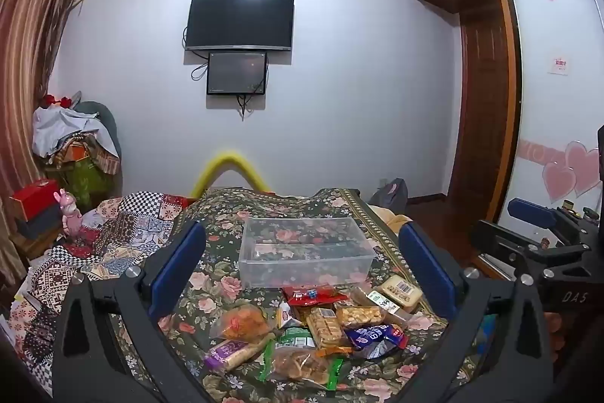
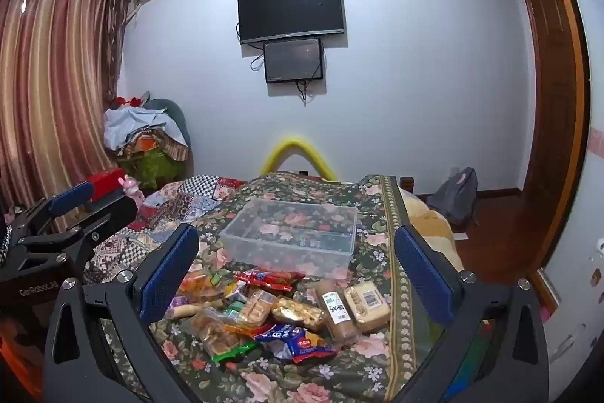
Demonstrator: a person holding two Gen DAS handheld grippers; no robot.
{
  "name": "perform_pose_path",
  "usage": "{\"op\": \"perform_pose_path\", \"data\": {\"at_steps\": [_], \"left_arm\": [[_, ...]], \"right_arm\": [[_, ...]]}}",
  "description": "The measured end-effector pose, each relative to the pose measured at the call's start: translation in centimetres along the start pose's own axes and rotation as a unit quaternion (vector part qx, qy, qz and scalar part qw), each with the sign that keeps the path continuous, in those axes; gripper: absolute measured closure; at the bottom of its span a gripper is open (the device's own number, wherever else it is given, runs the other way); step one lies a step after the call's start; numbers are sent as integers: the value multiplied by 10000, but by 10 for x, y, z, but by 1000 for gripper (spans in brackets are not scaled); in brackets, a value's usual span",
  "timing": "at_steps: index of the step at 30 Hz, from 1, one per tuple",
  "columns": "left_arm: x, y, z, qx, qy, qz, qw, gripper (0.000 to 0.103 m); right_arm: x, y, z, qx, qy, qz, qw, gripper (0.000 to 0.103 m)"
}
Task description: Organize snacks
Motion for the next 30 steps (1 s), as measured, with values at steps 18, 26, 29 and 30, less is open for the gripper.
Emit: {"op": "perform_pose_path", "data": {"at_steps": [18, 26, 29, 30], "left_arm": [[-1, -1, -4, -5, 54, -32, 10000, 0], [-1, -1, -3, -24, 54, -21, 10000, 0], [-1, -1, -3, -31, 46, -17, 10000, 0], [-1, 0, -2, -32, 44, -17, 10000, 0]], "right_arm": [[-4, 1, -4, 69, 128, 102, 9998, 0], [-5, 2, -4, 65, 219, 180, 9996, 0], [-5, 3, -5, 91, 239, 185, 9995, 0], [-6, 3, -5, 93, 247, 190, 9995, 0]]}}
Point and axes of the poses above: each gripper's, at about its wrist camera, not at the fingertips, and x roughly the way its jaws point, y to its right, z to its underside, the point moved 6 cm from there along x, roughly the way its jaws point, and after that the axes turned 10 degrees about y, right-handed, at the moved point
